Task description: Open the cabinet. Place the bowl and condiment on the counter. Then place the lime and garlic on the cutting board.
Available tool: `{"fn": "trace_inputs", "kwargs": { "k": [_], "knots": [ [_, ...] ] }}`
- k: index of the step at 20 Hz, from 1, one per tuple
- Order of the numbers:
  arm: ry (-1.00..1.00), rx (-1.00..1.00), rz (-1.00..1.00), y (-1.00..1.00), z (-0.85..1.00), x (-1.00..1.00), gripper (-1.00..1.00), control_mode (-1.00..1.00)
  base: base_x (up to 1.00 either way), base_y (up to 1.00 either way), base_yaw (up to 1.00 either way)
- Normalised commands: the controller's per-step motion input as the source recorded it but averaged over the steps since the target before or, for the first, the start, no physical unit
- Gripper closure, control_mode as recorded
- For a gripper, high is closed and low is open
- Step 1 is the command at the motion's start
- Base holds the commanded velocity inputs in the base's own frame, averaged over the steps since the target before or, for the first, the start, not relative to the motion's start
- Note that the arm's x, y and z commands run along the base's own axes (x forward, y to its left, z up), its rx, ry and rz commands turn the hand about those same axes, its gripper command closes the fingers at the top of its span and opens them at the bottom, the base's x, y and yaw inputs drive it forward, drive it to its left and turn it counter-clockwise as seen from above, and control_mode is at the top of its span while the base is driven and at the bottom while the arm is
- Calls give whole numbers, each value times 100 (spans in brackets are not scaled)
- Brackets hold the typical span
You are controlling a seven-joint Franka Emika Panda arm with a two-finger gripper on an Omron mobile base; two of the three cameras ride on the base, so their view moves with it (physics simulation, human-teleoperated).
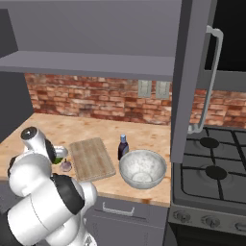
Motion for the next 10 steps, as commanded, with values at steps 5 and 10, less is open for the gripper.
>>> {"fn": "trace_inputs", "kwargs": {
  "k": [5,10],
  "knots": [
    [0,0,0,0,-8,24,-100,-100,0,0,0],
    [0,0,0,0,-11,16,-100,-100,0,0,0]
  ]
}}
